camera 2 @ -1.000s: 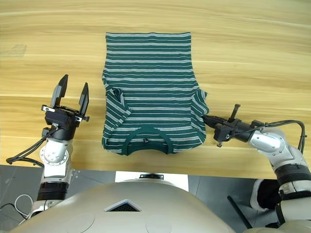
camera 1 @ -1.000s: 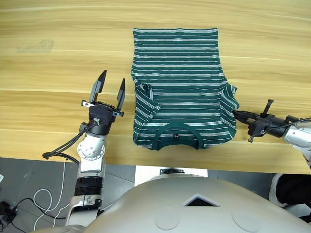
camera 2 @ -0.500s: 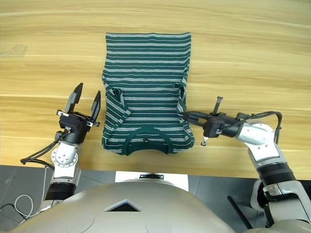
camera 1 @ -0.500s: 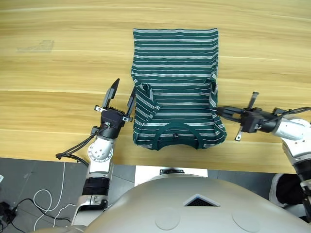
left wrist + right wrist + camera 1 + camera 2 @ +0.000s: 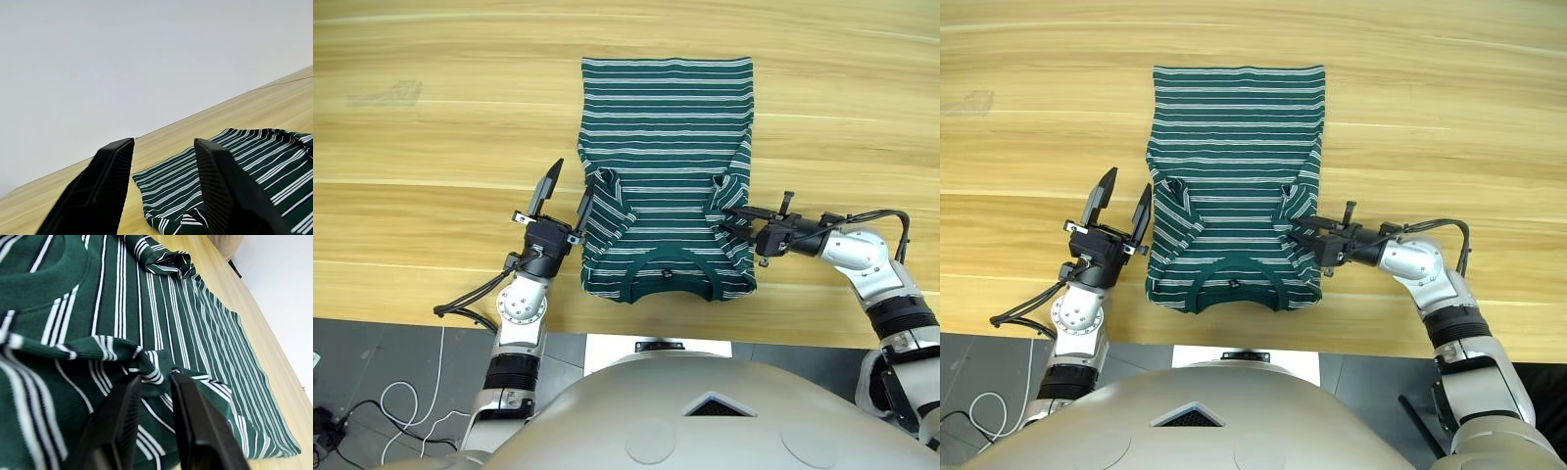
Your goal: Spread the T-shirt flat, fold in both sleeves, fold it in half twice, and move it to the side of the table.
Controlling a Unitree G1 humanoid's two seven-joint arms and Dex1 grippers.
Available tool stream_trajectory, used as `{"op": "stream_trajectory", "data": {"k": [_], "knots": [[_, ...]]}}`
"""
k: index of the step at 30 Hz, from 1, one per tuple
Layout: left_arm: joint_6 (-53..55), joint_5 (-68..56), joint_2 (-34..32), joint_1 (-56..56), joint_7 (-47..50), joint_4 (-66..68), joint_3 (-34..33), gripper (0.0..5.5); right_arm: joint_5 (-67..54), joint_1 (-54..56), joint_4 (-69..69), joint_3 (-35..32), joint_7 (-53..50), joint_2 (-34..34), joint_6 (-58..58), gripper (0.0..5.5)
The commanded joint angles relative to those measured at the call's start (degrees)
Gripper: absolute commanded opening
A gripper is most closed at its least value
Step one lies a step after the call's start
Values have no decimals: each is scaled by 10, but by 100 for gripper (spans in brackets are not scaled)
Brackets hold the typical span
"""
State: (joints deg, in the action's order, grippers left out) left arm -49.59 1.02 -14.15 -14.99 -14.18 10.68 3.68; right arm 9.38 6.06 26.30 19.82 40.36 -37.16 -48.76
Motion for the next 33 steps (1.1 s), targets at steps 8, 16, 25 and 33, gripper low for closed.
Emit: {"op": "stream_trajectory", "data": {"k": [8, 16, 25, 33], "knots": [[20, 58, -60, -18, -83, 49, 71, 229, -50, 42, 63, -24, 11, 37, 41, 193], [59, 48, -139, -24, -144, 53, 74, 229, -22, 30, 142, -23, -6, 50, 25, 193], [53, -37, -143, -16, -210, 31, 101, 229, -57, 76, 236, -40, -10, 90, 5, 193], [47, -207, -104, 8, -254, -70, 92, 229, -247, 12, -24, -74, 104, 87, 61, 193]]}}
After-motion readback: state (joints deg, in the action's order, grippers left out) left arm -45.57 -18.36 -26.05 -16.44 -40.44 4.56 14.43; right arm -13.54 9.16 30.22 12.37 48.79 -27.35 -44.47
